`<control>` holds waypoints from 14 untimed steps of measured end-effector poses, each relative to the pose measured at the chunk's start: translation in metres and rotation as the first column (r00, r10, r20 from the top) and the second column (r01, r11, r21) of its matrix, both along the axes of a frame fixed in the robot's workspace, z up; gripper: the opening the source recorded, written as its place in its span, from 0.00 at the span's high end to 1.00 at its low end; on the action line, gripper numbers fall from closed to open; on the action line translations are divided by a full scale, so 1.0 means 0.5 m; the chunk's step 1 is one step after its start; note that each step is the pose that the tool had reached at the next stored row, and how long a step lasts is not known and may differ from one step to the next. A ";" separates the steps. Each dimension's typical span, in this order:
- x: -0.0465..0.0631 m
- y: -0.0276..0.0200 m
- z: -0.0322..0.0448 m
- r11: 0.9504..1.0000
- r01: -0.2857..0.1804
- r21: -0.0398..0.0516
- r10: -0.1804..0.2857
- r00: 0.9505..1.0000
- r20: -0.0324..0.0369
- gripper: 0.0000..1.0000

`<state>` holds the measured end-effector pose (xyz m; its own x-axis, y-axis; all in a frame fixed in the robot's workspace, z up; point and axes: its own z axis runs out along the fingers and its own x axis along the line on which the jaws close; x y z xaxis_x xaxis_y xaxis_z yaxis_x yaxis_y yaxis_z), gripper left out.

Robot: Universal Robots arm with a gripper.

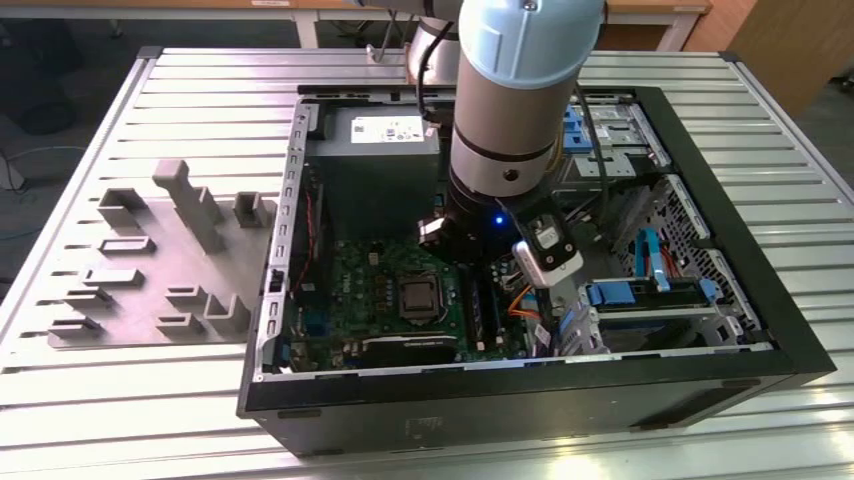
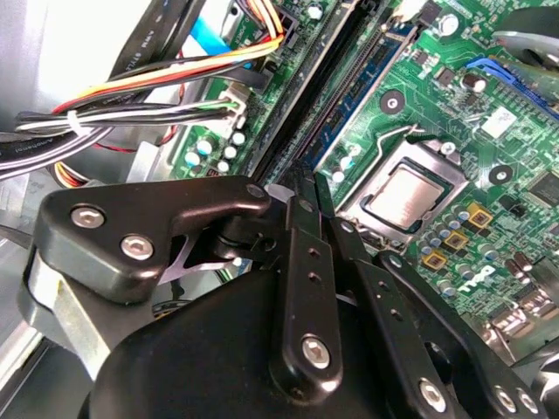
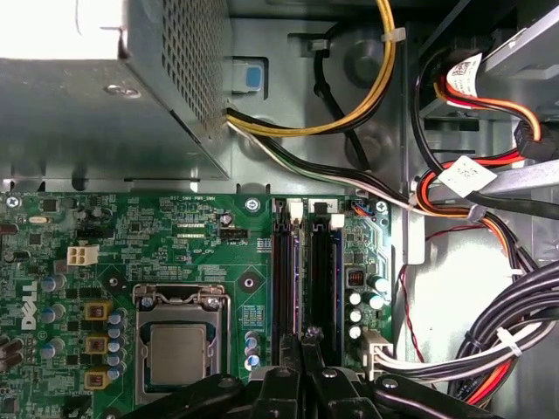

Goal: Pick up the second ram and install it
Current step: 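Insert the second ram into the second slot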

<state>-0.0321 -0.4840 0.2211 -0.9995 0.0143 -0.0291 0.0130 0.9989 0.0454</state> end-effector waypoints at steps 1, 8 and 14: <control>0.000 0.0000 0.000 1.000 0.000 0.000 0.000 1.000 0.000 0.87; 0.000 0.0001 -0.007 1.000 0.000 0.000 0.000 1.000 0.000 0.87; 0.000 0.0002 -0.009 1.000 0.000 0.001 0.000 1.000 0.000 0.87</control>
<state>-0.0321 -0.4839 0.2164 -0.9995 0.0143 -0.0293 0.0129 0.9989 0.0461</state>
